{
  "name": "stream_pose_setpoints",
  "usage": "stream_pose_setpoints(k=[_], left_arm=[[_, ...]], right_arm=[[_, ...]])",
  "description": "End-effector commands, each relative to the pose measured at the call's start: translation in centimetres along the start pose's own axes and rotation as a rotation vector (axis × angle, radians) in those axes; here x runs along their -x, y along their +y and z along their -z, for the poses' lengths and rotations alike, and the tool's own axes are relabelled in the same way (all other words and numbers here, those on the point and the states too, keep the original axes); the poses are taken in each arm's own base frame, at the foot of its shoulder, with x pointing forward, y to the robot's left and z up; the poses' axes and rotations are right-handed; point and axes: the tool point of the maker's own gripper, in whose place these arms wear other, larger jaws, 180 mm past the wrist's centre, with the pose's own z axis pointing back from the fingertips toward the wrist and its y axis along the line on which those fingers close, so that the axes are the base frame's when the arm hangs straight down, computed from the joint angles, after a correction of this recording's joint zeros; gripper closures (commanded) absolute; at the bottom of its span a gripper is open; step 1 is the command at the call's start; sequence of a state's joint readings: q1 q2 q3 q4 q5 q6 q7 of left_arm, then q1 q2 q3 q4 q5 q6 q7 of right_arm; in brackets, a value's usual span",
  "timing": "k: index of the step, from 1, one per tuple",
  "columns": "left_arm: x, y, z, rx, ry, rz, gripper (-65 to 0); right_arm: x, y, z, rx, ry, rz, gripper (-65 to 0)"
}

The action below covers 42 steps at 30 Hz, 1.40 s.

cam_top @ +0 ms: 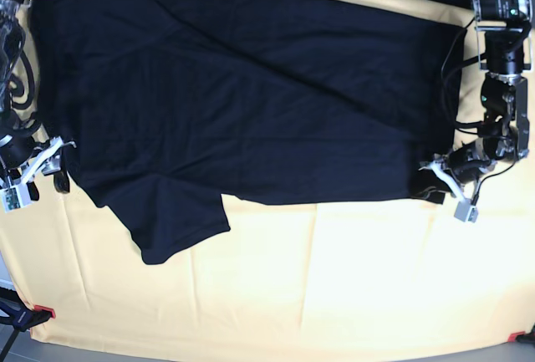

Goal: Fold the T-shirt properly
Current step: 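Close both grippers on the shirt's side edge near the sleeve and hem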

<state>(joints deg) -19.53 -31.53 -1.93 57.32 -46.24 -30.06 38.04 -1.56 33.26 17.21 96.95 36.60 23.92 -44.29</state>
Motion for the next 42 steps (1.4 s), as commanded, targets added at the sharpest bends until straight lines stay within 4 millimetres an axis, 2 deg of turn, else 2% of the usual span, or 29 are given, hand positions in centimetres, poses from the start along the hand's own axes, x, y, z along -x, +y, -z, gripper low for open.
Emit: stream_pose_setpoints(k=[1, 4, 7, 12, 18, 21, 25, 26, 27, 28, 31, 32, 35, 42], left_arm=[[-1.9, 0.3, -0.6, -0.007, -0.035, 0.024, 0.0], [-2.0, 0.2, -0.6, -0.001, -0.042, 0.017, 0.0], [-2.0, 0.2, -0.6, -0.002, -0.041, 0.017, 0.0], [-2.0, 0.2, -0.6, -0.002, -0.040, 0.018, 0.0], [-2.1, 0.2, -0.6, 0.001, -0.045, 0.015, 0.0], [-2.1, 0.2, -0.6, 0.001, -0.045, 0.014, 0.0], [-2.0, 0.2, -0.6, 0.001, -0.042, 0.014, 0.0], [-1.9, 0.2, -0.6, 0.001, -0.042, 0.014, 0.0], [-1.9, 0.2, -0.6, 0.001, -0.042, 0.013, 0.0], [-1.9, 0.2, -0.6, 0.001, -0.042, 0.013, 0.0], [-2.2, 0.1, -0.6, 0.002, -0.050, 0.014, 0.0], [-2.3, 0.1, -0.6, 0.002, -0.055, 0.015, 0.0], [-3.1, -0.1, -0.7, 0.016, -0.068, 0.036, 0.0], [-6.4, -2.5, -1.3, 0.137, -0.126, 0.158, 0.0]], right_arm=[[-1.4, -0.5, 0.4, -0.029, -0.036, 0.026, -39.2], [-1.0, 0.1, 3.1, -0.165, -0.012, 0.185, -39.2], [-0.5, 0.2, 5.4, -0.234, 0.021, 0.267, -39.2], [-0.9, 0.9, 7.9, -0.298, 0.024, 0.356, -39.2], [-0.1, 2.8, 9.8, -0.351, 0.060, 0.425, -39.2], [0.7, 4.1, 10.0, -0.384, 0.100, 0.412, -39.2], [0.8, 4.2, 9.9, -0.389, 0.109, 0.405, -38.9], [0.7, 4.2, 10.0, -0.386, 0.104, 0.405, -37.7], [0.7, 4.1, 10.0, -0.384, 0.101, 0.405, -33.6], [0.6, 4.1, 10.0, -0.381, 0.096, 0.403, -27.5], [0.5, 4.0, 10.1, -0.376, 0.088, 0.382, -2.2], [0.3, 3.9, 10.1, -0.377, 0.082, 0.381, 0.0], [-0.4, 3.9, 10.1, -0.381, 0.065, 0.380, 0.0], [-1.7, 4.5, 8.8, -0.436, 0.039, 0.370, 0.0]])
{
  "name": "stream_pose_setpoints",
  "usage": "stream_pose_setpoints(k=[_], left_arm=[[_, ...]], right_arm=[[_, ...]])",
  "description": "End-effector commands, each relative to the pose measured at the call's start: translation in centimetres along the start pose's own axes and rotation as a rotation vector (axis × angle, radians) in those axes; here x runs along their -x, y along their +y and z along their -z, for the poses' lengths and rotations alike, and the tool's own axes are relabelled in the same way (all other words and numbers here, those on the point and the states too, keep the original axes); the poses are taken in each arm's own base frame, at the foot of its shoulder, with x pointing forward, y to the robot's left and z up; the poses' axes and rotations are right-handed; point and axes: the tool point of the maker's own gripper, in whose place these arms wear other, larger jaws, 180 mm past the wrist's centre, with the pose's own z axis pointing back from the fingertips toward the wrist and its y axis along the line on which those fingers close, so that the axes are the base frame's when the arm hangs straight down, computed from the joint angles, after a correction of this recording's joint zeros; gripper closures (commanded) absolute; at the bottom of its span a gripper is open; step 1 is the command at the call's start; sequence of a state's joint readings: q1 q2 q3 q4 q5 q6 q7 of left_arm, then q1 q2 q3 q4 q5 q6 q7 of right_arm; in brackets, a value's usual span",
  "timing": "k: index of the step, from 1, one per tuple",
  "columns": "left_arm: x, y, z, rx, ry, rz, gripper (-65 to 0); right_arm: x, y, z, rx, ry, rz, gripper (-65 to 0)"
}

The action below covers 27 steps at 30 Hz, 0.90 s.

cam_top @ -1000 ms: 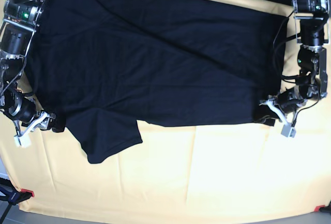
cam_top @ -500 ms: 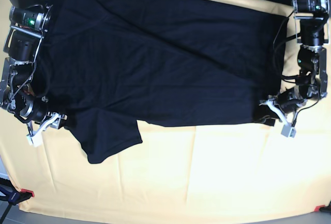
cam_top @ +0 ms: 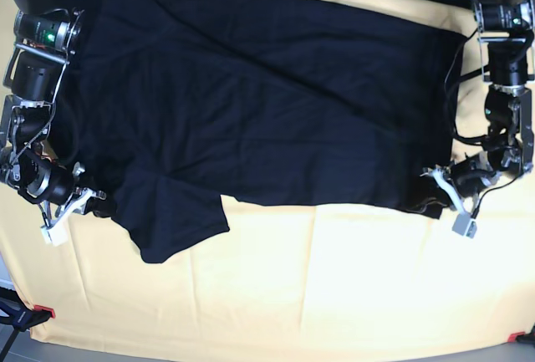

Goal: Fold the T-shirt properly
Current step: 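Close both grippers on the shirt's side edge near the sleeve and hem, then lift the gripped edge and fold it over the shirt body with both grippers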

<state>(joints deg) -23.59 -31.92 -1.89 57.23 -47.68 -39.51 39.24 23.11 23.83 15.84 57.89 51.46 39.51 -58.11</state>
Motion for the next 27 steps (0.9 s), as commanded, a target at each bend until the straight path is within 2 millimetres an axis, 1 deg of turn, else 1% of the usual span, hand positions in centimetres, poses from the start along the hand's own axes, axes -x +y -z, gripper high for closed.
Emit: stream_pose_setpoints(k=[1, 3, 4, 6, 10, 13, 17, 19, 21, 25, 27], left_arm=[[-3.5, 0.1, -1.0, 0.010, -0.087, 0.022, 0.0], [-3.9, -0.5, -1.3, 0.044, -0.097, -0.002, 0.0], [-3.8, -0.8, -1.4, 0.055, -0.083, -0.004, 0.0], [-3.4, -1.1, -1.7, 0.060, -0.056, 0.014, 0.0], [-3.2, -2.2, -3.2, 0.072, -0.039, 0.081, 0.0], [-2.9, -4.1, -4.3, 0.099, -0.013, 0.163, 0.0], [-1.9, -7.2, -5.7, 0.142, 0.039, 0.283, 0.0], [-1.4, -8.1, -6.5, 0.153, 0.060, 0.324, 0.0], [-1.3, -8.3, -7.4, 0.146, 0.070, 0.347, 0.0], [-1.6, -6.8, -9.2, 0.090, 0.085, 0.362, 0.0], [-1.9, -6.3, -9.9, 0.077, 0.086, 0.361, 0.0]], right_arm=[[-2.7, 0.1, -1.4, 0.000, -0.067, -0.046, 0.0], [-2.3, -0.1, -2.3, 0.017, -0.063, -0.075, 0.0], [-2.0, -0.1, -2.8, 0.028, -0.058, -0.094, 0.0], [-1.4, 0.0, -3.8, 0.049, -0.048, -0.149, 0.0], [0.3, 0.4, -5.7, 0.085, 0.000, -0.254, 0.0], [1.5, 0.4, -6.6, 0.107, 0.028, -0.294, 0.0], [2.1, 0.0, -7.9, 0.132, 0.059, -0.332, 0.0], [2.4, -0.3, -8.5, 0.146, 0.078, -0.347, 0.0], [2.8, -0.7, -9.0, 0.157, 0.097, -0.352, 0.0], [3.3, -1.2, -9.7, 0.168, 0.118, -0.354, 0.0], [3.4, -1.1, -9.8, 0.160, 0.120, -0.348, 0.0]])
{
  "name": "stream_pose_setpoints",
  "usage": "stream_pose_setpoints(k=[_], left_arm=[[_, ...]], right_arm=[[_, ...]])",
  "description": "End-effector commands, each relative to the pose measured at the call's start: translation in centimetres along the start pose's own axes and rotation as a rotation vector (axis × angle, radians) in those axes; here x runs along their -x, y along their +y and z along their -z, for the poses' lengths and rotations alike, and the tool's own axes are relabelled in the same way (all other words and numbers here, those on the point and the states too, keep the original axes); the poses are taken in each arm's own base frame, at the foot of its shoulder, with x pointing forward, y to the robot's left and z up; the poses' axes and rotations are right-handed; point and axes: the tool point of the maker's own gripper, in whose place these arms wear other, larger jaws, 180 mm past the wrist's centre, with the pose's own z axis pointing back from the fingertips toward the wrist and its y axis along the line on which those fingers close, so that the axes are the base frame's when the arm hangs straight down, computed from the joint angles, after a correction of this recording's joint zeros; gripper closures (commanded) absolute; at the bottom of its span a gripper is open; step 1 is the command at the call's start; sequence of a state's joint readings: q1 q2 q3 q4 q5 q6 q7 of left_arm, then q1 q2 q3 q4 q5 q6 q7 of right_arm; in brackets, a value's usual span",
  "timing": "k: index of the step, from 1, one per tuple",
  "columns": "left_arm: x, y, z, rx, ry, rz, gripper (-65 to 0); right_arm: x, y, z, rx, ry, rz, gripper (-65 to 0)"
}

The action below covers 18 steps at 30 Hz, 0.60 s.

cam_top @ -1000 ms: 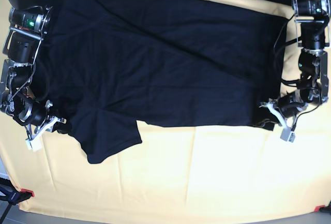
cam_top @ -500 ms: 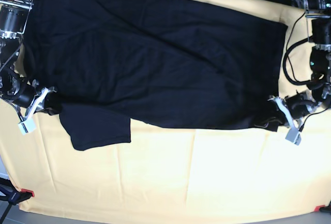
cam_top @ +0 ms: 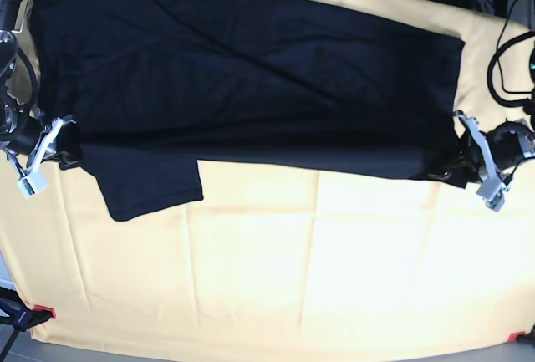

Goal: Fold the T-shirt properly
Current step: 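Lift the gripped edge and fold it over the shirt body with both grippers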

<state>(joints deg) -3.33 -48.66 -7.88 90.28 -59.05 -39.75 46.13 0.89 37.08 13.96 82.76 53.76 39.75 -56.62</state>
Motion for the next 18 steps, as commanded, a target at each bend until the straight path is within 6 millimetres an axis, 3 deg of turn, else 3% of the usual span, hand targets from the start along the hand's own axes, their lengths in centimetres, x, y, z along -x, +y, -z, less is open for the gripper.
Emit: stream_pose_setpoints(k=[1, 11, 18], left_arm=[[-1.3, 0.5, -1.2, -0.011, -0.026, 0.020, 0.0], [3.4, -3.4, -1.8, 0.164, 0.141, -0.139, 0.0], [2.7, -3.6, -3.7, 0.205, 0.177, -0.142, 0.0]], right_arm=[[-1.7, -0.6, -1.1, 0.011, -0.040, -0.026, 0.0], [-0.1, 0.8, -1.2, -0.052, 0.025, 0.002, 0.0], [1.3, 3.1, -2.7, -0.010, 0.109, -0.183, 0.0]])
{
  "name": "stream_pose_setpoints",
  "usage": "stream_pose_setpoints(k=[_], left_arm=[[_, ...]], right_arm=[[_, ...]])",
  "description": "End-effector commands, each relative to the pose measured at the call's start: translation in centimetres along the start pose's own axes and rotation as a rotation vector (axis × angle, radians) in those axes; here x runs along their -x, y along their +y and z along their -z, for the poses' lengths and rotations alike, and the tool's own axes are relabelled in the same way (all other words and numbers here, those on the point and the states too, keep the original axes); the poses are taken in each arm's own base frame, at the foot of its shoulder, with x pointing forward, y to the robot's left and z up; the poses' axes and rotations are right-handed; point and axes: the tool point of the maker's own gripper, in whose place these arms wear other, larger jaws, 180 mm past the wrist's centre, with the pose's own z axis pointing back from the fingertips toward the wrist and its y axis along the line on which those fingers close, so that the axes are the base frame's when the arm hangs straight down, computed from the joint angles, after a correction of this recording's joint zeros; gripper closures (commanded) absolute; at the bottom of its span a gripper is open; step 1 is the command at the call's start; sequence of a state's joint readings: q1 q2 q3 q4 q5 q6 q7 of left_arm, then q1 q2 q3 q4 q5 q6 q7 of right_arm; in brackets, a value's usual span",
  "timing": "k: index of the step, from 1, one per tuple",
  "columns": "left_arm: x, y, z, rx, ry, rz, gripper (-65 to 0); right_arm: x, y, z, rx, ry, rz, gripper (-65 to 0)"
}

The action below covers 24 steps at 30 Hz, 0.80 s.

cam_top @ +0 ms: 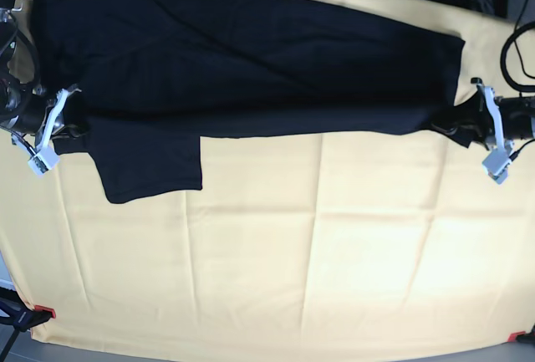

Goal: Fold the T-shirt properly
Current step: 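Lift the gripped edge and fold it over the shirt body with both grippers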

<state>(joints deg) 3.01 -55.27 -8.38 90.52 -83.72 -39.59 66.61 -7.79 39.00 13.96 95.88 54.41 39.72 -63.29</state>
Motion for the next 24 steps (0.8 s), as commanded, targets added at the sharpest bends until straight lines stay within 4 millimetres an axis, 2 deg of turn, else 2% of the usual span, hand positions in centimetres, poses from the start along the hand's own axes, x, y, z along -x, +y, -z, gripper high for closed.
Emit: stream_pose_setpoints(k=[1, 4, 8, 15, 19, 24], left_arm=[[-1.1, 0.2, -1.2, -0.015, 0.001, 0.038, 0.0], [0.1, 0.4, -1.9, -0.032, 0.085, 0.048, 0.0], [0.2, 0.7, -2.9, -0.054, 0.129, 0.069, 0.0], [1.1, -0.6, -2.2, -0.023, 0.188, 0.102, 0.0], [3.3, -1.9, -1.6, 0.018, 0.249, 0.086, 0.0], [5.7, -2.7, -1.6, 0.042, 0.342, 0.072, 0.0]], right_arm=[[-1.1, -0.6, -1.1, 0.032, -0.020, -0.053, 0.0], [-0.7, -0.8, -1.6, 0.060, 0.010, -0.088, 0.0], [-0.3, -1.3, -2.1, 0.067, 0.039, -0.098, 0.0], [1.3, -0.9, -2.0, 0.055, 0.089, -0.088, 0.0], [2.6, -0.5, -1.9, 0.044, 0.129, -0.079, 0.0], [2.8, -0.6, -2.0, 0.047, 0.139, -0.082, 0.0]])
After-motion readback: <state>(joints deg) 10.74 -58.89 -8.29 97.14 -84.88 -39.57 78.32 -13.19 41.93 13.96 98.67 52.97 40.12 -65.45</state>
